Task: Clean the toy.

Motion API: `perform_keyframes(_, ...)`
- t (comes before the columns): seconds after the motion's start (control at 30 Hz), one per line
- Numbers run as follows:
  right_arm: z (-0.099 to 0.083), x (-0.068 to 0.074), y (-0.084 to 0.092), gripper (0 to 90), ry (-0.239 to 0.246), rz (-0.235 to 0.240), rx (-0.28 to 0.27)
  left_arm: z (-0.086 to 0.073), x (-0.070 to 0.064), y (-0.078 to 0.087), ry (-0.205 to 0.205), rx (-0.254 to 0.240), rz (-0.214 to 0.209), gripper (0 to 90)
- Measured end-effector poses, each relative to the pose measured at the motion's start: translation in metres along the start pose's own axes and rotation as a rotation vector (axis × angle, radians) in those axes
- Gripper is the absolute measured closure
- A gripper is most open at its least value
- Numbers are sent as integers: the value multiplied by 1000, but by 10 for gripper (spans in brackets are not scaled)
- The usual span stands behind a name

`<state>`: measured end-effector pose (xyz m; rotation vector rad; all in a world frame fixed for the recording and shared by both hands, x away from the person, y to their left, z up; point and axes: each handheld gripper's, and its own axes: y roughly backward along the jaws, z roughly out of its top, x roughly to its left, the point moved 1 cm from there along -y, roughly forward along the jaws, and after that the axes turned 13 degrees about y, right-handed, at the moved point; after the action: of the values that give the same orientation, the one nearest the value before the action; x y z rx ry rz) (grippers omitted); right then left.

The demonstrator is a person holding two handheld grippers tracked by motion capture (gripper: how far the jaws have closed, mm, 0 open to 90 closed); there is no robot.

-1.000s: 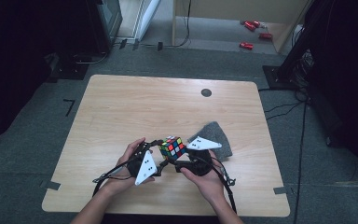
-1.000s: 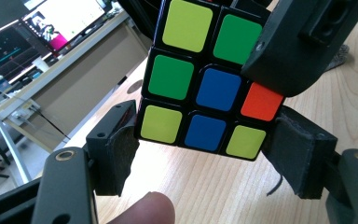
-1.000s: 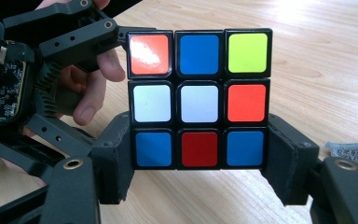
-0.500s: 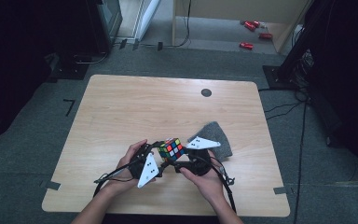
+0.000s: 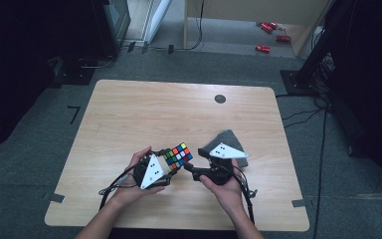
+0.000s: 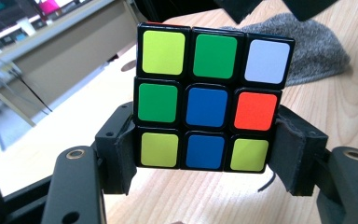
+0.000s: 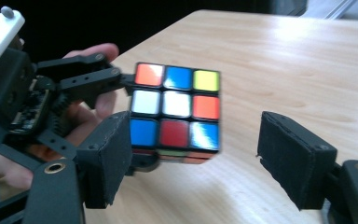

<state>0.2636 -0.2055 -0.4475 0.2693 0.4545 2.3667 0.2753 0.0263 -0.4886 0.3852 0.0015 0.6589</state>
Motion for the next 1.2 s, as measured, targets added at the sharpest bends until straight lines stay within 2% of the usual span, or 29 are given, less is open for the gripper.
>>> perform_keyframes(0.17,0,-8,6,265,2,-74,-26,2,6,3,83,-5,-37,340)
perform_keyframes(0.3,-3,-17,11,265,36,-156,-43,4,11,5,127,-5,-42,340)
perform_keyframes(0.47,-7,-31,18,291,77,-258,-39,5,20,8,206,-13,-43,340)
perform_keyframes(0.53,-11,-38,21,314,95,-311,-30,5,23,9,226,-18,-39,340)
perform_keyframes(0.57,-12,-41,22,322,96,-323,-28,5,25,9,236,-20,-40,340)
perform_keyframes(0.67,-18,-51,25,366,83,-346,0,4,29,11,267,-19,-44,341)
perform_keyframes(0.8,-28,-61,22,363,108,-388,72,4,33,12,303,-12,-61,341)
perform_keyframes(0.83,-30,-63,21,377,110,-393,85,4,34,12,312,-8,-63,341)
perform_keyframes(0.87,-34,-66,19,435,118,-395,102,4,34,13,323,-7,-64,341)
perform_keyframes(0.93,-39,-69,18,456,122,-400,125,5,35,14,341,-8,-75,341)
perform_keyframes(1.0,-44,-72,16,456,116,-408,151,5,36,15,355,-12,-93,341)
perform_keyframes(1.13,-54,-79,12,452,100,-400,202,6,34,15,359,-3,-73,341)
perform_keyframes(1.2,-57,-82,10,456,65,-393,242,6,35,15,377,-4,-77,341)
